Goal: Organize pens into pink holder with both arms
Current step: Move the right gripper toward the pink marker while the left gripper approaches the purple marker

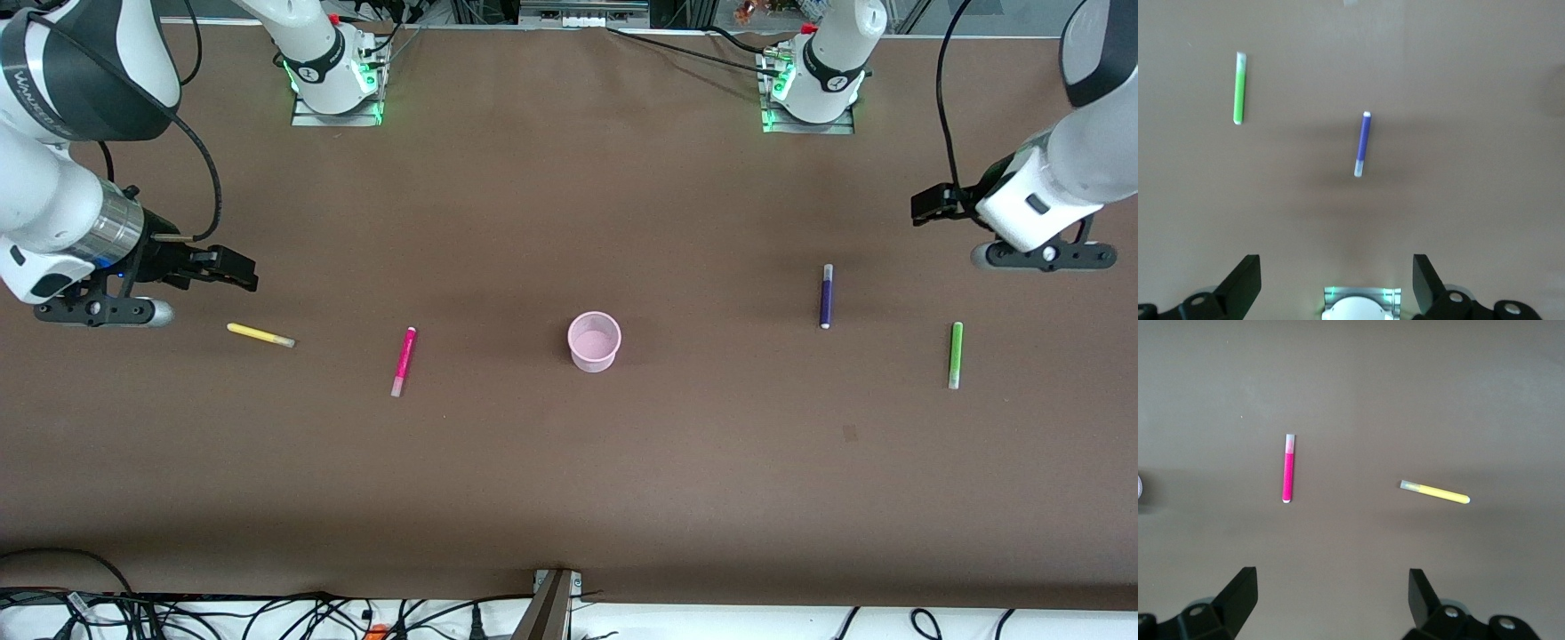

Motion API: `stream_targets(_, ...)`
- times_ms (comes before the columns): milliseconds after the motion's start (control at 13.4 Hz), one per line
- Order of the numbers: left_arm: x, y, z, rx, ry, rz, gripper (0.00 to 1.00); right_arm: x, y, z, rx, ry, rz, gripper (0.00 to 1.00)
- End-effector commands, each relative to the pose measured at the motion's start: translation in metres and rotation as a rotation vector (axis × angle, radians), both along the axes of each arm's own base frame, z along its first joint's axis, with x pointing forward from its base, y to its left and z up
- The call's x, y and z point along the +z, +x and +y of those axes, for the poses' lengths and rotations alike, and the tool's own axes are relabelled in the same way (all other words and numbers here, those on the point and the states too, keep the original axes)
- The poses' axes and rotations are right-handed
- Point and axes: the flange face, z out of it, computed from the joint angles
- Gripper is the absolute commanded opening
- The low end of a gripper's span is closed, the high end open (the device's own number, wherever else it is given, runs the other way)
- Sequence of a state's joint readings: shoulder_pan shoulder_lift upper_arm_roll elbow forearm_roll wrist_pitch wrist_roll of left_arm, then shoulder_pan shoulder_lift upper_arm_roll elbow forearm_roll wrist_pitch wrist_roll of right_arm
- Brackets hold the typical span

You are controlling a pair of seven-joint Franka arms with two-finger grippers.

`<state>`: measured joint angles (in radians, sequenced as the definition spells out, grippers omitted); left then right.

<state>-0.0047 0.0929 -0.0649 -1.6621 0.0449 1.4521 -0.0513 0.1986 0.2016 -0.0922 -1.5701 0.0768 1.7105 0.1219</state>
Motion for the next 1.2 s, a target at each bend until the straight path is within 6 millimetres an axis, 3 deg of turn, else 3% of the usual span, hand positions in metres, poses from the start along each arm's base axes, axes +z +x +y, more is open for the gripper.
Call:
stream_targets(0,-0.058,0.017,-0.009,-0.033,0.019,0.111,1.00,-0.016,-0.006,0.018,0.025,0.001,0.019,1.00)
stream_targets(224,-0.118,0.029,-0.011,-0.039,0.016,0.181,1.00,-0.035,-0.004,0.025,0.032,0.000,-0.009,1.00)
stream_targets(523,-0.190,0.020,-0.015,-0.058,0.003,0.096,1.00,-0.079,0.006,0.064,0.009,-0.018,-0.005,1.00)
stream_targets(747,-0.236,0.009,-0.016,-0.081,-0.001,0.000,1.00,-0.126,0.014,0.084,-0.027,-0.033,0.026,1.00)
stream_targets(897,-0.262,0.002,-0.016,-0.136,0.027,-0.063,1.00,-0.171,0.017,0.102,-0.090,-0.048,0.058,1.00)
stream_targets(1121,-0.306,-0.012,-0.018,-0.153,0.000,-0.146,1.00,-0.207,0.018,0.115,-0.163,-0.001,0.108,1.00)
